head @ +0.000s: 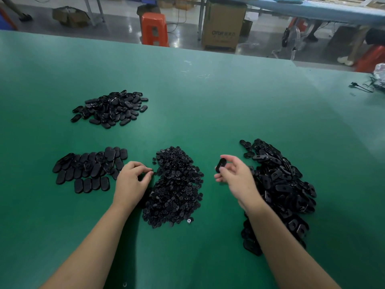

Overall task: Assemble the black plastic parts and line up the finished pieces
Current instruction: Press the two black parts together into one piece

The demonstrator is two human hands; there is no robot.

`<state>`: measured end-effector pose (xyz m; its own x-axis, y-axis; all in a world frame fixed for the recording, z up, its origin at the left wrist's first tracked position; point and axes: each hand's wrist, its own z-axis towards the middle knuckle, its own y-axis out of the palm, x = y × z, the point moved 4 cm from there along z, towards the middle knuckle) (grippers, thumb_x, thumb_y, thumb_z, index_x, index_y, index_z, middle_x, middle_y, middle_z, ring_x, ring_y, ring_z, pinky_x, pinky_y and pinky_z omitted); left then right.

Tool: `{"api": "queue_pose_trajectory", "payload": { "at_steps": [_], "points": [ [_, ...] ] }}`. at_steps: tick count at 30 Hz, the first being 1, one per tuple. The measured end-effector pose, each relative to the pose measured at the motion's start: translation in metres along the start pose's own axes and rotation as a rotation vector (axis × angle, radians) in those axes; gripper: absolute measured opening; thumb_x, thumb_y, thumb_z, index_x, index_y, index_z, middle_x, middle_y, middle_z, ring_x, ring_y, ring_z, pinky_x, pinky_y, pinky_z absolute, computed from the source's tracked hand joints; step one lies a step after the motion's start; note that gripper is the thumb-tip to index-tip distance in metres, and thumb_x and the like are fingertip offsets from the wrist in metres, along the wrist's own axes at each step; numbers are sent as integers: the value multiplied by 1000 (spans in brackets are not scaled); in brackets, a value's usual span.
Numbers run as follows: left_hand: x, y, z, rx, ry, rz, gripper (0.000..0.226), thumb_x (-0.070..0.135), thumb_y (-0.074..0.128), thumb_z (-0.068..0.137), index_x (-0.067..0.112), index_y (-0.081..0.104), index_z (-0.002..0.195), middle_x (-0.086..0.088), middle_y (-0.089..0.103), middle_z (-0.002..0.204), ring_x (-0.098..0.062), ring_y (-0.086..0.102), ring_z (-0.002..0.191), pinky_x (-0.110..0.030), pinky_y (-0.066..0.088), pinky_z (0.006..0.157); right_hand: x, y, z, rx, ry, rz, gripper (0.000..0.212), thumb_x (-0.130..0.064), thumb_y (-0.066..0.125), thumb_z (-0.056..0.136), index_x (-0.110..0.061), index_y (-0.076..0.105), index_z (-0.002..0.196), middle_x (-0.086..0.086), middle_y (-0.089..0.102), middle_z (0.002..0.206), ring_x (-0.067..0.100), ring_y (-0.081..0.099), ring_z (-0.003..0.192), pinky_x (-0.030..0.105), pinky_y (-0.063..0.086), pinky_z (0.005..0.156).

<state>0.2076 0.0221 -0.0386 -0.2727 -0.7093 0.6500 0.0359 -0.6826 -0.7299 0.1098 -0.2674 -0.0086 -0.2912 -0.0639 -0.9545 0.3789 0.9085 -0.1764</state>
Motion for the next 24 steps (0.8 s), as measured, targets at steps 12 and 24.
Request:
{"api": "queue_pose_trajectory", "payload": {
  "at_steps": [12, 24],
  "points": [
    [0, 2, 2, -47, -8, -4, 12, 16, 72, 90, 23, 65, 83, 11, 58, 88, -15, 56, 88, -34, 45, 82, 37, 13, -18, 182, 2, 270, 8, -17, 65, 99, -19, 73, 100, -4, 62, 64, 9, 43, 47, 21, 38, 42],
    [-6, 0, 0, 18, -103, -97, 11, 23, 66, 96, 29, 60, 88, 12, 64, 77, -7, 60, 71, -27, 48, 60, 44, 17, -19, 113, -96, 152, 32, -5, 53, 103, -29, 52, 125, 3, 75, 101, 20, 76, 87, 27, 61, 81]
  ]
}}
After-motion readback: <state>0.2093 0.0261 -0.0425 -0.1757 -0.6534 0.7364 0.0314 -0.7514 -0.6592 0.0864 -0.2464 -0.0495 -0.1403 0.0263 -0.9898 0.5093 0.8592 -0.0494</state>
